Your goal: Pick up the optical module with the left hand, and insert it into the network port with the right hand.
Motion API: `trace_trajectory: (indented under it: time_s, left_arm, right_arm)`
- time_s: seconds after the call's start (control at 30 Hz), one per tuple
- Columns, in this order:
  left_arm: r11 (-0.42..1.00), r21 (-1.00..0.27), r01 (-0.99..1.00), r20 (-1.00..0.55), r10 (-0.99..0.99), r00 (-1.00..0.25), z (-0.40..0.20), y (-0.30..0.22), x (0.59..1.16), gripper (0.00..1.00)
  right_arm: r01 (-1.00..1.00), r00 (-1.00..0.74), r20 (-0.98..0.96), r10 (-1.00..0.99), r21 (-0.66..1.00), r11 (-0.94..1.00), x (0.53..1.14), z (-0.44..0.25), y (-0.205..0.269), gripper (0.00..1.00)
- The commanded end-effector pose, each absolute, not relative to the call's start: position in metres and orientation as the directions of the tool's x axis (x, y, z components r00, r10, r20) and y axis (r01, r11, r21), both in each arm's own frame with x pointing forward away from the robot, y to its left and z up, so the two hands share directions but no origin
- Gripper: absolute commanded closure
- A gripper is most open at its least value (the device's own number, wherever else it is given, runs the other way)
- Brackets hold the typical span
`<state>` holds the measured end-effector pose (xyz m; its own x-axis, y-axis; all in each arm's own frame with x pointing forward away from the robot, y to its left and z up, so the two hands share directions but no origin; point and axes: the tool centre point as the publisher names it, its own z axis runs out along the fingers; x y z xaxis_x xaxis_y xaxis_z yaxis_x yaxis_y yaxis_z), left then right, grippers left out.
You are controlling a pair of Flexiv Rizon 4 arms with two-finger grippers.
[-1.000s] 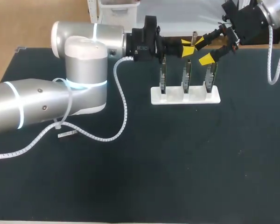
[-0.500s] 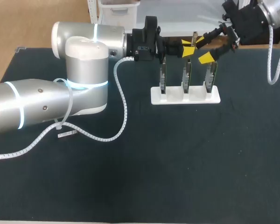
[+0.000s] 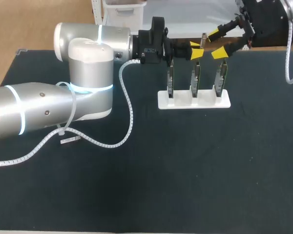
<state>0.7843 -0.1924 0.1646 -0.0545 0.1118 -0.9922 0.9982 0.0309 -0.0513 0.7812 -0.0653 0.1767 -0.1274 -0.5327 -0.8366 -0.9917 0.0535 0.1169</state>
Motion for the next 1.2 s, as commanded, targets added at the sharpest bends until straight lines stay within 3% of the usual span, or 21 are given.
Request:
trace_trajectory:
  time_s: [0.03, 1.2]
  left_arm:
    - [0.036, -0.049, 0.998, -0.993, 0.109, -0.053, 0.164, -0.192, 0.783, 1.00]
    - [0.036, -0.049, 0.998, -0.993, 0.109, -0.053, 0.164, -0.192, 0.783, 1.00]
  right_arm:
    - [-0.993, -0.114, -0.834, -0.540, 0.098, 0.058, 0.778, 0.185, -0.061, 0.00]
    - [-0.995, -0.070, -0.835, -0.546, 0.095, -0.017, 0.781, 0.202, -0.038, 0.00]
